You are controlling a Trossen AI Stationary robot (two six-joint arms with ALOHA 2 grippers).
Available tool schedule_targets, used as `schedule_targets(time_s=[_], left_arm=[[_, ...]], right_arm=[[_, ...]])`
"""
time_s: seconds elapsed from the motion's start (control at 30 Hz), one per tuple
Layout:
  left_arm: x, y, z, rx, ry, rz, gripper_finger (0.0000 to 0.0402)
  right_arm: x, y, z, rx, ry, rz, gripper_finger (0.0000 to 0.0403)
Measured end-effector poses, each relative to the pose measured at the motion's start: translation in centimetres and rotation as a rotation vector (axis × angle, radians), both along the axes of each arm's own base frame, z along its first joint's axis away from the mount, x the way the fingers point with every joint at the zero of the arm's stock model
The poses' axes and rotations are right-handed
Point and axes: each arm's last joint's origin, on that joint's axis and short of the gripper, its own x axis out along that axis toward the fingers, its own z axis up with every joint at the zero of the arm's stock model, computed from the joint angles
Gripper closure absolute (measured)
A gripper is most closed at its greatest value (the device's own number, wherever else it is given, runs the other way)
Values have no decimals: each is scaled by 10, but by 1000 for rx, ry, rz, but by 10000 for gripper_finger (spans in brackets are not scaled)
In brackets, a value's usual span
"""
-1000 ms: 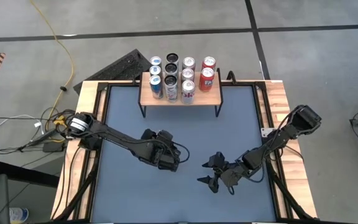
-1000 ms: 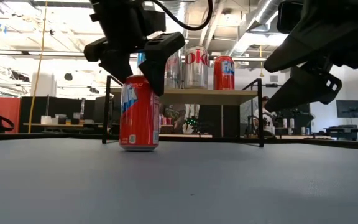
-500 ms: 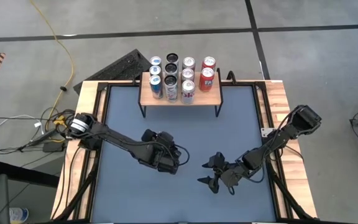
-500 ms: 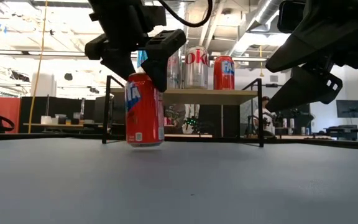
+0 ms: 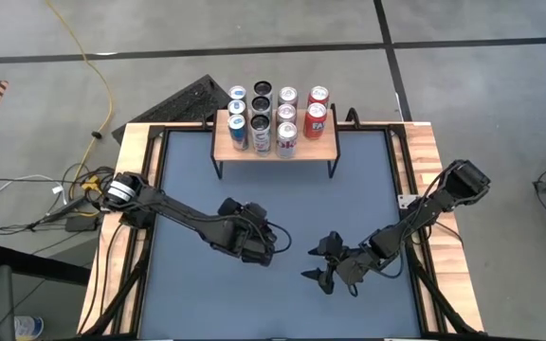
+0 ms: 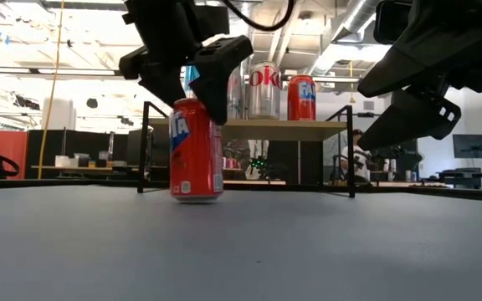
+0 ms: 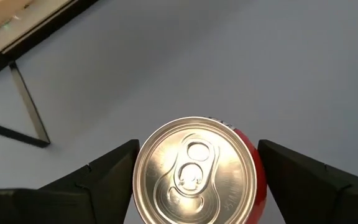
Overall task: Place canned beverage on shelf
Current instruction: Put the orange soda can on the shelf aligned with the other orange soda can
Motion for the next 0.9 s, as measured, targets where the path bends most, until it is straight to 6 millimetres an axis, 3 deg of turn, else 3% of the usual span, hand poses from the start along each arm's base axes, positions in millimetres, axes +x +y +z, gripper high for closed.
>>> schedule_targets(time_s=[0.43,0.7,0.9], left_arm=[[6,-6,24,66,33,-102,64],[-39,-26,65,222,88,-254,63],[-67,-28,53,120,-10,-554,63]], right_arm=[[0,0,0,-1,0,-1,60],[-1,2,0,-1,-1,6,60],[-1,1,0,-5,4,1,60]])
